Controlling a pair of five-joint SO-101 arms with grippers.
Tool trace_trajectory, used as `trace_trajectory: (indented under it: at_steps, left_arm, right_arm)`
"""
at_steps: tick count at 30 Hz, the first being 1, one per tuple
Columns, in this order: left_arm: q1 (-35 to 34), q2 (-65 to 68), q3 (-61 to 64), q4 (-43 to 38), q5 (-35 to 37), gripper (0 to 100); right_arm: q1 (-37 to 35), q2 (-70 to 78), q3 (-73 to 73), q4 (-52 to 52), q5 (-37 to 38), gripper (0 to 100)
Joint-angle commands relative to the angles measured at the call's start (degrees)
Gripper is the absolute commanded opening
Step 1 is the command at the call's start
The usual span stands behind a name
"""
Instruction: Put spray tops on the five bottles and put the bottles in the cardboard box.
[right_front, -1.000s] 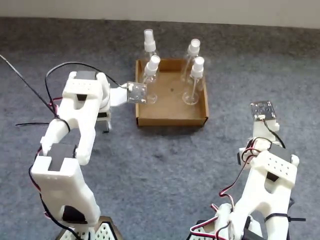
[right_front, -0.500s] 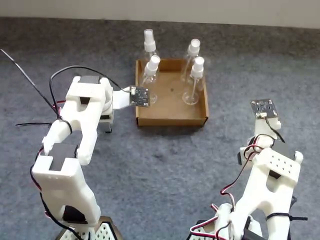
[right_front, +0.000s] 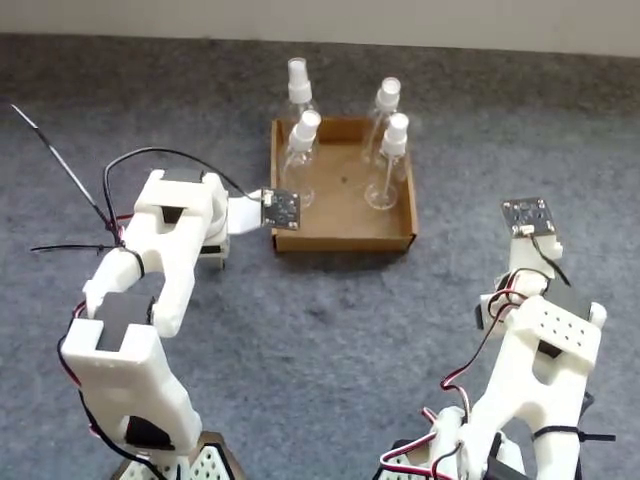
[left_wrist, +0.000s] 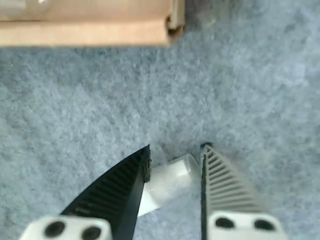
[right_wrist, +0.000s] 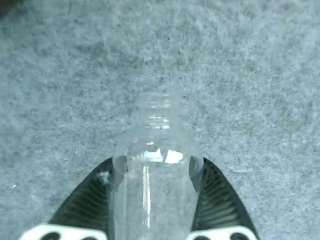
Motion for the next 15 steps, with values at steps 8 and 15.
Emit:
trace_trajectory:
  at_steps: [8, 15]
  left_arm:
    - [-0.48, -0.31, -4.88, -2.37, 34.99, 12]
    - [-2.59, -0.40, -11.47, -2.29, 58.37, 12]
  right_arm:
    - [-0.66, -0.48, -3.56, 0.13, 0.53, 0.4]
    - [-0.66, -0.48, -3.47, 0.31, 0.53, 0.4]
